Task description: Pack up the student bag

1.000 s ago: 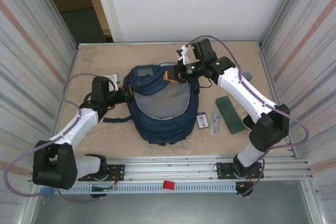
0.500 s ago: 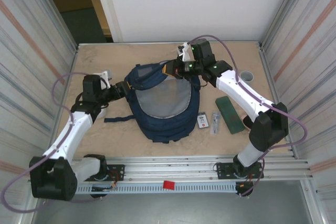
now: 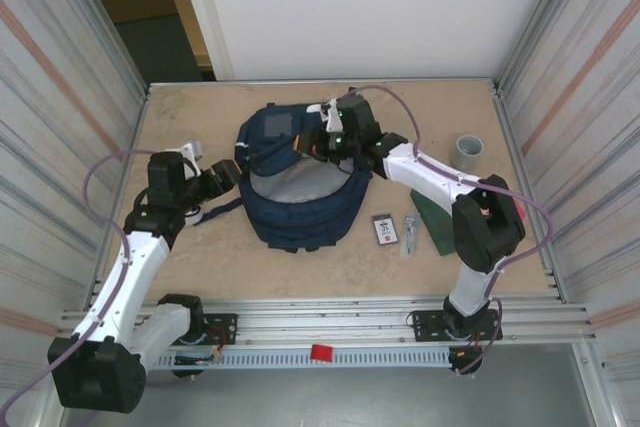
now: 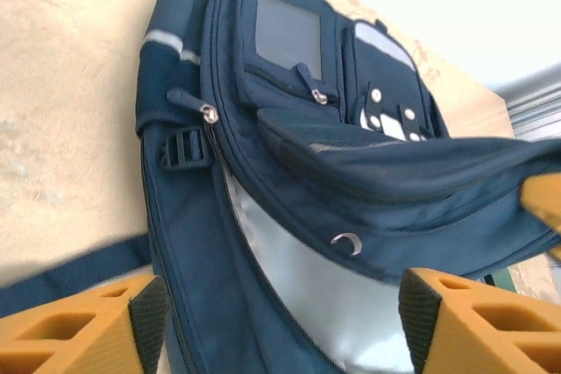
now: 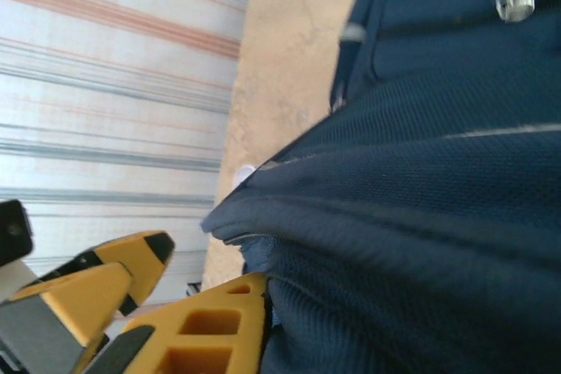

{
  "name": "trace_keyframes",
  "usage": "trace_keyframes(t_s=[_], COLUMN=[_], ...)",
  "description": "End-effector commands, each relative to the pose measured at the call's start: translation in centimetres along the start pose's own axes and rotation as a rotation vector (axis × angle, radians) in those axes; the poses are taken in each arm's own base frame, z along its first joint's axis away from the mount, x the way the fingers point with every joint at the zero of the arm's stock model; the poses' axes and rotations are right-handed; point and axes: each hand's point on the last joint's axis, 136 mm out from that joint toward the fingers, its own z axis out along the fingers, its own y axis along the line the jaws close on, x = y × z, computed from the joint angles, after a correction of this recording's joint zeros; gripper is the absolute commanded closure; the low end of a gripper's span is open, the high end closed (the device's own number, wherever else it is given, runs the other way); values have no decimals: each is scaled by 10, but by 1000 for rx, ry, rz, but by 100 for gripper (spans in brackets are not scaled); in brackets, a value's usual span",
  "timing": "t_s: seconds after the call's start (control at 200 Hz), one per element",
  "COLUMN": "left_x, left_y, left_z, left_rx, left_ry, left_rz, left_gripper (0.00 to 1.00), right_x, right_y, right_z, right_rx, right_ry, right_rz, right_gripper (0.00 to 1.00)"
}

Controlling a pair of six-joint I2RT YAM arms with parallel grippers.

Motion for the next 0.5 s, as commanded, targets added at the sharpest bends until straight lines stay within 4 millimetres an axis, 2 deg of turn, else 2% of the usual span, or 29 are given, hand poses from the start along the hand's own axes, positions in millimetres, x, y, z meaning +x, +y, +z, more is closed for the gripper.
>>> trace_keyframes(t_s=[0.0, 0.1, 0.155, 0.225, 0.296, 0.396, 0.496], left_x=[12, 19, 22, 24, 23, 17, 11], left_y=[6, 10, 11, 12, 9, 3, -4], left_z=[0, 2, 3, 4, 4, 4, 3], left_rx=[-7, -8, -7, -8, 6, 18, 35], left_ry=[23, 37, 40, 45, 47, 44, 43], left_rz=[-54, -65, -70, -71, -63, -46, -35], left_gripper=[28, 28, 29, 29, 29, 30, 30], right_x=[13, 37, 50, 62, 69, 71, 73], right_y=[-20, -41, -48, -47, -45, -40, -38], right_z=[10, 11, 10, 6, -7, -31, -63], right_rx=[62, 175, 229, 284, 348, 408, 465], right_ry=[-37, -6, 35, 73, 88, 93, 99], right_rz=[68, 113, 131, 118, 95, 62, 36], right_gripper=[77, 57, 51, 45, 38, 35, 33])
